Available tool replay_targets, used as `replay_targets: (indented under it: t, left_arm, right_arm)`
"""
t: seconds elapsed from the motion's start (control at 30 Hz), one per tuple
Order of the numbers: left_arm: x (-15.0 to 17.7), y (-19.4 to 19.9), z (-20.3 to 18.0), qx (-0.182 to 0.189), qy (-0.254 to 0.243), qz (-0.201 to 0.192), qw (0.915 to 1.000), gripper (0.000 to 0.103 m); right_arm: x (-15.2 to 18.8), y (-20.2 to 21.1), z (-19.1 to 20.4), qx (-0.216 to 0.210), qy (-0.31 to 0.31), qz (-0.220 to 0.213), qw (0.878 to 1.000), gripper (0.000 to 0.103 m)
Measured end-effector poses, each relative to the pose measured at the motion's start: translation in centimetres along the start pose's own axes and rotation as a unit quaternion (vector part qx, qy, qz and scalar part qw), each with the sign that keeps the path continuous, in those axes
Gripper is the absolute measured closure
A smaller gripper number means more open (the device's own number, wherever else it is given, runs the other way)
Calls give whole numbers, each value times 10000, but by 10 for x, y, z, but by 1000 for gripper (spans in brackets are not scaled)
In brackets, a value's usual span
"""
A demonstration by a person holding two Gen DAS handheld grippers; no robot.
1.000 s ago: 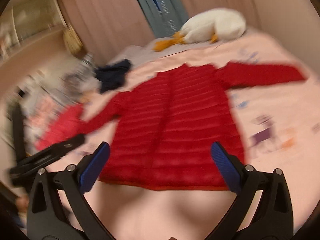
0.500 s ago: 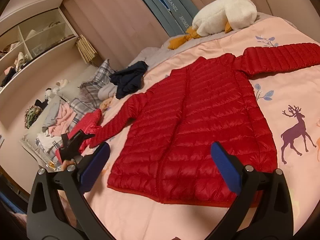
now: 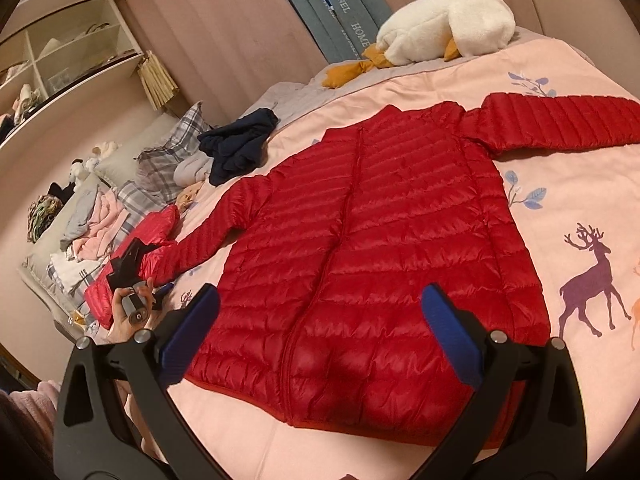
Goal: Fold large clothes
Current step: 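Reach the left gripper to the red jacket's sleeve cuff and grasp it, then fold the held sleeve across the jacket body with the left gripper, then release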
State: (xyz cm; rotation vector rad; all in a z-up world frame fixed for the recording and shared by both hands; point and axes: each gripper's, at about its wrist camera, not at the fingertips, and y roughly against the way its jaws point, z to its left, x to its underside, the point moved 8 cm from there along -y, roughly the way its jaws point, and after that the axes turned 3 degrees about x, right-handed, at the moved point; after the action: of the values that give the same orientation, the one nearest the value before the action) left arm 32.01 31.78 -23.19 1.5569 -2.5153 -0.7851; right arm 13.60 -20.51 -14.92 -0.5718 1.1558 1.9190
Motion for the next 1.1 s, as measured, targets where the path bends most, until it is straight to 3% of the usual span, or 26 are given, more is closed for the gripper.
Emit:
replay_targets:
  t: [0.2, 0.23, 0.3, 0.33, 0.37, 0.43, 0.5, 0.6, 0.73, 0.8, 0.93, 1.1]
  left_arm:
    - [-21, -13, -3, -282, -31, -273, 9992, 2]
    - [-22, -13, -2, -408, -79, -307, 9987, 10]
    - [-24, -13, 4, -569, -100, -325, 9978, 39]
    - [-25, -14, 10, -650, -27, -284, 9975, 63]
    - [-26, -15, 18, -712, 104, -222, 9972, 79]
    - [-29, -12, 30, -633, 326, -237, 9972, 89]
    - [-30, -9, 30, -691, 287, -268, 9968, 92]
    - [-29, -5, 8, -955, -186, -370, 9946, 97]
    - [-24, 5, -52, -908, -950, -522, 9900, 98]
    - [-15, 9, -96, -787, -1448, -559, 9847, 98]
    - [26, 12, -182, -557, -2537, -571, 9640, 98]
    - [128, -9, -280, -188, -3886, -177, 9210, 98]
  right_arm:
    - [0, -11, -7, 139, -27, 87, 9999, 2]
    - [0, -13, -8, 169, -11, 104, 9998, 2]
    - [0, -16, -7, 220, 26, 107, 9997, 2]
    - [1, -17, -7, 230, 39, 101, 9997, 2]
    - [1, -18, -7, 230, 50, 101, 9997, 2]
    - [2, -19, -8, 234, 64, 118, 9996, 2]
    - [3, -20, -9, 257, 77, 135, 9996, 2]
    - [1, -17, -14, 275, 28, 86, 9996, 2]
    - [1, -12, -21, 239, -44, 34, 9997, 2]
    - [3, -9, -26, 256, -75, 21, 9996, 2]
    - [4, -2, -37, 220, -222, -23, 9995, 2]
    - [4, 8, -48, 218, -301, -103, 9993, 2]
